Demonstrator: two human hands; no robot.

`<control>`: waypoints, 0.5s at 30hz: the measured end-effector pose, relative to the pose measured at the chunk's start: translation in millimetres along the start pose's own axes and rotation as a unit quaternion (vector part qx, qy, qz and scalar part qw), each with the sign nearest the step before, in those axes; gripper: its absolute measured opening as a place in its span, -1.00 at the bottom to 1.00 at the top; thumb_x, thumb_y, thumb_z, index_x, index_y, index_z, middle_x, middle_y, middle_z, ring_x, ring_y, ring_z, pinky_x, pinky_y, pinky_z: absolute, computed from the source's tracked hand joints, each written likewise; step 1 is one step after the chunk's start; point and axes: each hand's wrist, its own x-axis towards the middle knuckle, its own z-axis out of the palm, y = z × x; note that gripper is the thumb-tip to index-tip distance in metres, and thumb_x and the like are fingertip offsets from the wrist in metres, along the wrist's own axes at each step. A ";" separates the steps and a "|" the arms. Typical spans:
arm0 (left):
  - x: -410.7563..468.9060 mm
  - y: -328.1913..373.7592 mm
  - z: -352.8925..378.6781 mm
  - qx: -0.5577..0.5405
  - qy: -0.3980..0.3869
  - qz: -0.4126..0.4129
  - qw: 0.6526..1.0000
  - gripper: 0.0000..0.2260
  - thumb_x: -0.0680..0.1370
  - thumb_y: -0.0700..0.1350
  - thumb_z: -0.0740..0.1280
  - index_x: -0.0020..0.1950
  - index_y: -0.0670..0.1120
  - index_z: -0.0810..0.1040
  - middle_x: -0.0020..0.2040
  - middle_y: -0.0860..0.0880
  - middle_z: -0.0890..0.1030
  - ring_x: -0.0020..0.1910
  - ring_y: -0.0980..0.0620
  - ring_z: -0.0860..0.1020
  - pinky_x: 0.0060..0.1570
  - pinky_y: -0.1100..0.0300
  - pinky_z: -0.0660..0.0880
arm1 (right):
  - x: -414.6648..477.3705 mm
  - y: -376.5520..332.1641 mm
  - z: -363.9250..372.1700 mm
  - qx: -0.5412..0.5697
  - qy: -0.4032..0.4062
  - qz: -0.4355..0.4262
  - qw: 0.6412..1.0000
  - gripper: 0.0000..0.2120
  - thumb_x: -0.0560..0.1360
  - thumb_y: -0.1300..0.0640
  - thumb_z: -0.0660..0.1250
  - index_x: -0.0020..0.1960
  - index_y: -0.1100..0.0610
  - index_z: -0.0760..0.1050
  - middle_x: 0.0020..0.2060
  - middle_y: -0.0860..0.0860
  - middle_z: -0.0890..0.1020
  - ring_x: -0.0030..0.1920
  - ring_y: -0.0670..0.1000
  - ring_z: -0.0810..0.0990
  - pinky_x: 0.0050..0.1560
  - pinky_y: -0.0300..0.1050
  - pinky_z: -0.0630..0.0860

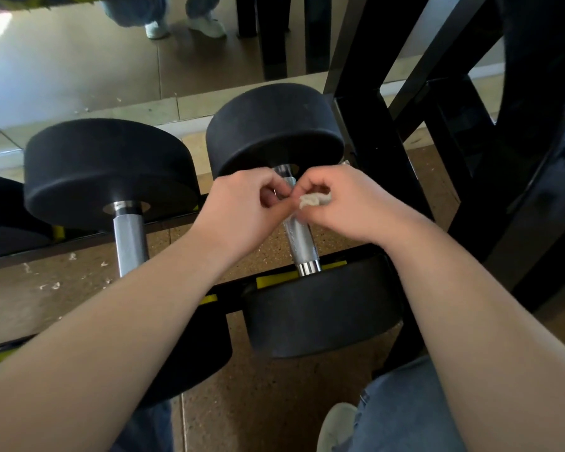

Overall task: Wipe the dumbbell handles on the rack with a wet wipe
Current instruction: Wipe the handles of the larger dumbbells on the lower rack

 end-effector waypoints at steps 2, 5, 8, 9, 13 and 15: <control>-0.2 -0.9 -2.5 -0.018 -0.010 -0.032 0.999 -0.94 0.53 0.04 0.48 -0.04 0.15 0.63 -0.23 0.20 0.63 -0.17 0.38 0.56 -0.24 0.58 0.39 | 4.1 -2.2 4.4 0.019 0.084 0.016 0.996 -0.92 0.55 0.02 0.45 0.02 -0.15 0.64 -0.12 -0.19 0.65 -0.12 -0.22 0.60 -0.20 -0.33 0.44; 1.0 -5.5 -6.7 -0.020 -0.035 -0.087 0.995 -0.97 0.55 -0.01 0.43 -0.05 0.13 0.62 -0.16 0.18 0.64 -0.20 0.28 0.59 -0.26 0.53 0.41 | 3.2 -0.7 -3.9 -0.012 0.024 0.058 0.998 -0.96 0.53 0.00 0.48 -0.08 -0.07 0.65 -0.20 -0.18 0.65 -0.19 -0.22 0.60 -0.22 -0.27 0.42; 2.7 -7.9 -6.8 -0.025 -0.114 -0.152 0.981 -0.95 0.55 -0.02 0.38 -0.05 0.14 0.57 -0.10 0.10 0.69 -0.16 0.12 0.67 -0.10 0.18 0.62 | -6.2 -1.3 -12.3 -0.123 -0.154 0.102 0.975 -0.87 0.44 0.03 0.55 -0.21 0.03 0.65 -0.35 -0.12 0.64 -0.29 -0.12 0.60 -0.24 -0.19 0.43; 3.0 -7.3 -5.3 -0.032 -0.138 -0.167 0.976 -0.94 0.56 -0.05 0.37 -0.04 0.14 0.56 -0.11 0.07 0.70 -0.16 0.08 0.69 -0.06 0.08 0.66 | -9.4 -2.8 -12.0 -0.160 -0.199 0.112 0.960 -0.86 0.43 0.04 0.55 -0.24 0.04 0.65 -0.39 -0.10 0.63 -0.31 -0.07 0.60 -0.27 -0.19 0.43; 2.7 -2.7 0.7 -0.091 -0.183 -0.207 0.957 -0.95 0.60 -0.12 0.35 0.03 0.01 0.53 -0.10 -0.03 0.71 -0.19 0.08 0.73 -0.10 0.05 0.69 | -0.3 1.2 -0.6 -0.050 -0.111 0.146 0.982 -0.82 0.41 0.29 0.48 -0.30 0.05 0.64 -0.37 -0.01 0.69 -0.26 0.00 0.70 -0.22 -0.12 0.62; 2.7 -1.2 2.5 -0.114 -0.181 -0.226 0.950 -0.96 0.61 -0.11 0.36 0.05 -0.02 0.53 -0.10 -0.03 0.70 -0.23 0.11 0.72 -0.19 0.15 0.66 | 8.7 2.8 6.0 0.121 -0.005 0.147 0.982 -0.78 0.46 0.35 0.45 -0.13 0.02 0.65 -0.13 0.07 0.73 -0.16 0.05 0.75 -0.10 0.01 0.71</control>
